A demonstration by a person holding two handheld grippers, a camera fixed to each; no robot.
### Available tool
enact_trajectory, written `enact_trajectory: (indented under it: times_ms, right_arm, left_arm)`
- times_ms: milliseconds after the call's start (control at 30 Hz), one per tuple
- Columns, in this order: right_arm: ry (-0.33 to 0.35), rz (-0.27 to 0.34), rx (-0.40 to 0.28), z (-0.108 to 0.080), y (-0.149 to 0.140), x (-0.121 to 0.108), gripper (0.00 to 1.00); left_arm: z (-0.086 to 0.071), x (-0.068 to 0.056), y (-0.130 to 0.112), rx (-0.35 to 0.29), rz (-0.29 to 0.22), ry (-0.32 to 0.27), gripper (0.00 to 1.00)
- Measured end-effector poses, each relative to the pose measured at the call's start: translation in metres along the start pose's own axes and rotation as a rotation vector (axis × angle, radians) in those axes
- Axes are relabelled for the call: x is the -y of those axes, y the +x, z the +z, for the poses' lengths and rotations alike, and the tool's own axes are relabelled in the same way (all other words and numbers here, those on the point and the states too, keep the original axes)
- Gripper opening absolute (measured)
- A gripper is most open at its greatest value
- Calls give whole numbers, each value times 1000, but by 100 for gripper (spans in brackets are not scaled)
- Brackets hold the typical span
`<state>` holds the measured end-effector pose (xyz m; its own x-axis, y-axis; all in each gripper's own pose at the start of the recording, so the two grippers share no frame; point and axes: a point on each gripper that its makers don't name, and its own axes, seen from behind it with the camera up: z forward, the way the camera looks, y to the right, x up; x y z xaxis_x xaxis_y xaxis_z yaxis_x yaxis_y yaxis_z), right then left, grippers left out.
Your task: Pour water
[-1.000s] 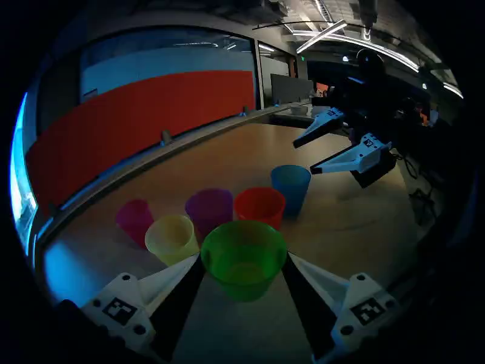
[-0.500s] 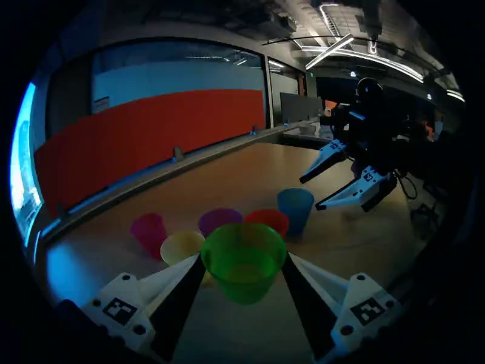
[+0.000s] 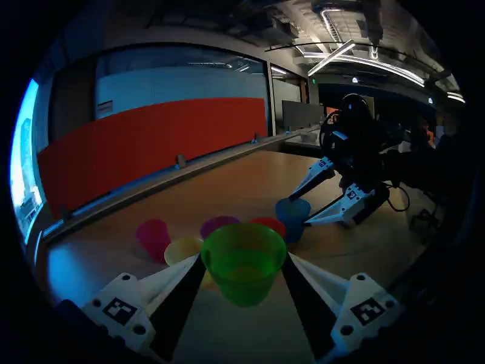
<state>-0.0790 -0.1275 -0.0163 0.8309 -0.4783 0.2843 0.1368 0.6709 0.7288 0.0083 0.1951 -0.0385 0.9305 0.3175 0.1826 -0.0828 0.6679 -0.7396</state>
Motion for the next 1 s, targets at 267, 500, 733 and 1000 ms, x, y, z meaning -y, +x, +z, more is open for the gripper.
enact_trajectory:
  times_ms: [267,500,733,1000]
  right_arm:
    - [11,5,2,7,2,2,99]
    - [19,17,4,10,0,5,94]
    - [12,58,-28,11,5,5,91]
    - [-17,78,-106,2,28,1,91]
  left_arm:
    - [-4,2,1,-6,-9,3,86]
    - [-5,2,-3,-1,-10,2,86]
    - [-3,4,-5,-1,-18,6,86]
    - [-3,11,-3,-11,-27,27,86]
